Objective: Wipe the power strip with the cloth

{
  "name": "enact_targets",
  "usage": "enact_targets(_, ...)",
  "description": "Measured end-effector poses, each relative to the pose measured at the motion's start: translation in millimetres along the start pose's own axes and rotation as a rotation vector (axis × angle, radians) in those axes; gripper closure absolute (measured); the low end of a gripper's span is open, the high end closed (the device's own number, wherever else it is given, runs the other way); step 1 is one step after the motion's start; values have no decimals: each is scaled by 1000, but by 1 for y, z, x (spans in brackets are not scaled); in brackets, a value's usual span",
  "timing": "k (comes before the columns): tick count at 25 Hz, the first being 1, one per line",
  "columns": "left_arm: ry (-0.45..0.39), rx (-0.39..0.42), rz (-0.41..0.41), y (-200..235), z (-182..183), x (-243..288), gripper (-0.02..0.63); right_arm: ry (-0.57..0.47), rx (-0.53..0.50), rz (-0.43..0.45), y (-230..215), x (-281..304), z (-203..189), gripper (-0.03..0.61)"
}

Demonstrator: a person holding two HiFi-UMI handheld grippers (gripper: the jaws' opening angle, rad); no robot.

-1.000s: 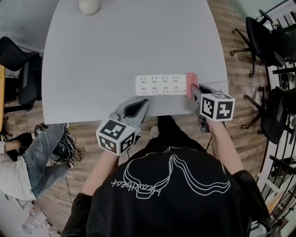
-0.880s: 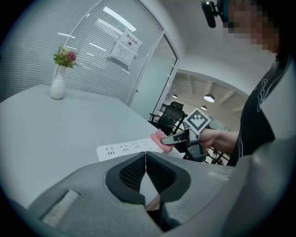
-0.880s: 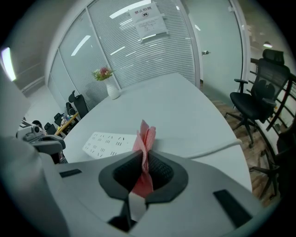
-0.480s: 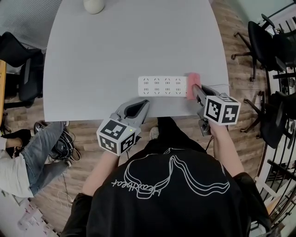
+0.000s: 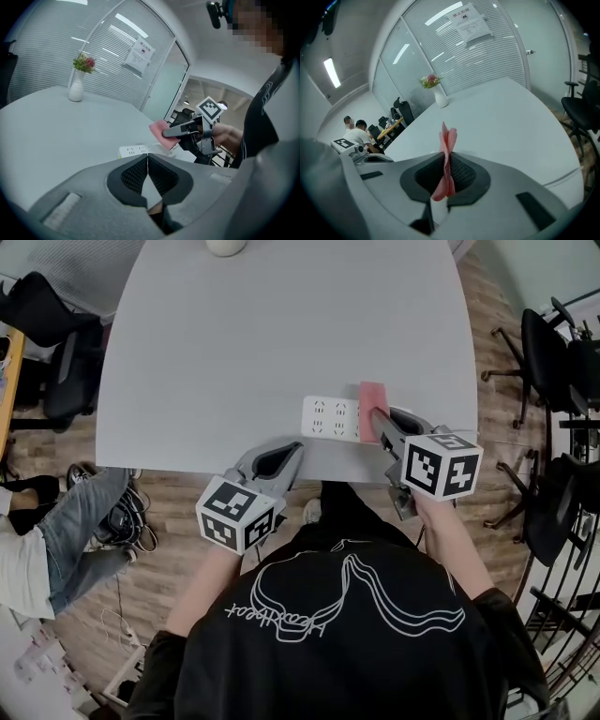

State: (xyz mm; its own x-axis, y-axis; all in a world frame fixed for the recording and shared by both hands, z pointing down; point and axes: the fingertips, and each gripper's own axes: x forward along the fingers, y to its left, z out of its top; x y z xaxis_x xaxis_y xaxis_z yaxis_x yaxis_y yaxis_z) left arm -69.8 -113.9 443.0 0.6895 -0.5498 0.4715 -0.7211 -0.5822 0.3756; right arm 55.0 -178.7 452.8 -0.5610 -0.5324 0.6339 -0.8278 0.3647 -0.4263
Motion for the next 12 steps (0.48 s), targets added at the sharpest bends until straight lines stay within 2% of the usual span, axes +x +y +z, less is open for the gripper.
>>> enact_targets(5,-12,-28,44,8,-2,-11,600,45,-41,78,28,22,-4,541)
enact_targets(12,-29,-66,88,28,-8,-28,600,124,-105,120,57,57,-19,541)
